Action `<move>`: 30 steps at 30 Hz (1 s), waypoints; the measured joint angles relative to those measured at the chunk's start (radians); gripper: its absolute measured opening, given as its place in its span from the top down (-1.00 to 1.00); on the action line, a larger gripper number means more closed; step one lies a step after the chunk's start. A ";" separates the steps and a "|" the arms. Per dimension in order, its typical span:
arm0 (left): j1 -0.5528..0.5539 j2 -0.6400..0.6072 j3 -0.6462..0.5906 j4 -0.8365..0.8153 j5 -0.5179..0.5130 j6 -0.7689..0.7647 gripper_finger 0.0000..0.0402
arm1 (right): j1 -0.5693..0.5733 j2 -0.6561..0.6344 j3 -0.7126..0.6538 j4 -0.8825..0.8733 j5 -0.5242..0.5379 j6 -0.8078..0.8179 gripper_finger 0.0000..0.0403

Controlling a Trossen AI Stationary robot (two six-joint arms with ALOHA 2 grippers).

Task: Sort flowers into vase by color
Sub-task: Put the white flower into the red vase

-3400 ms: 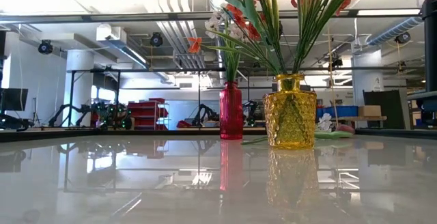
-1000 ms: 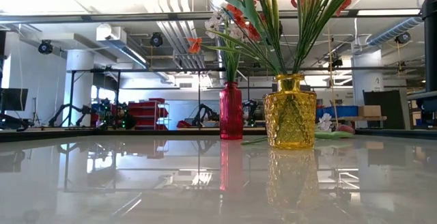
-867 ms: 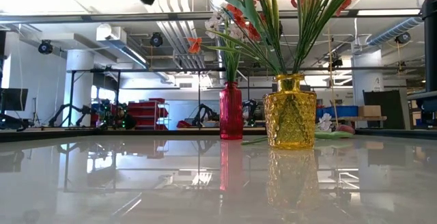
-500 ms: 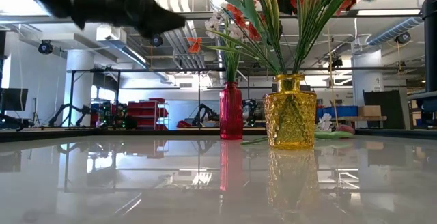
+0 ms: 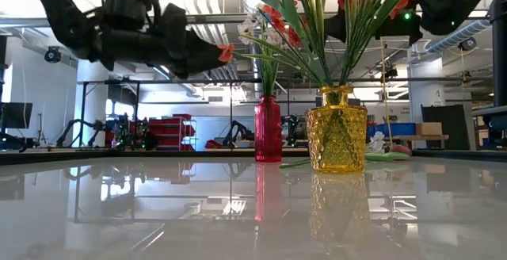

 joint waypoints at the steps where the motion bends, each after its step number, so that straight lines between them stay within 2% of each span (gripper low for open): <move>1: 0.000 0.027 0.000 0.033 -0.012 -0.005 -0.09 | 0.002 0.012 -0.015 0.034 0.000 0.015 0.94; 8: 0.000 0.213 0.026 0.216 -0.055 -0.004 -0.26 | 0.021 0.158 -0.067 0.315 -0.026 0.105 0.94; 12: 0.000 0.308 0.071 0.237 -0.061 -0.003 -0.30 | 0.022 0.252 -0.067 0.433 -0.027 0.131 0.94; 18: 0.000 0.388 0.124 0.245 -0.061 0.008 -0.31 | 0.022 0.366 -0.067 0.617 -0.078 0.233 0.94; 22: -0.001 0.398 0.124 0.247 -0.060 0.001 -0.31 | 0.027 0.400 -0.067 0.635 -0.085 0.283 0.94; 30: -0.001 0.402 0.119 0.236 -0.054 -0.021 -0.31 | 0.067 0.405 -0.066 0.636 -0.101 0.282 0.94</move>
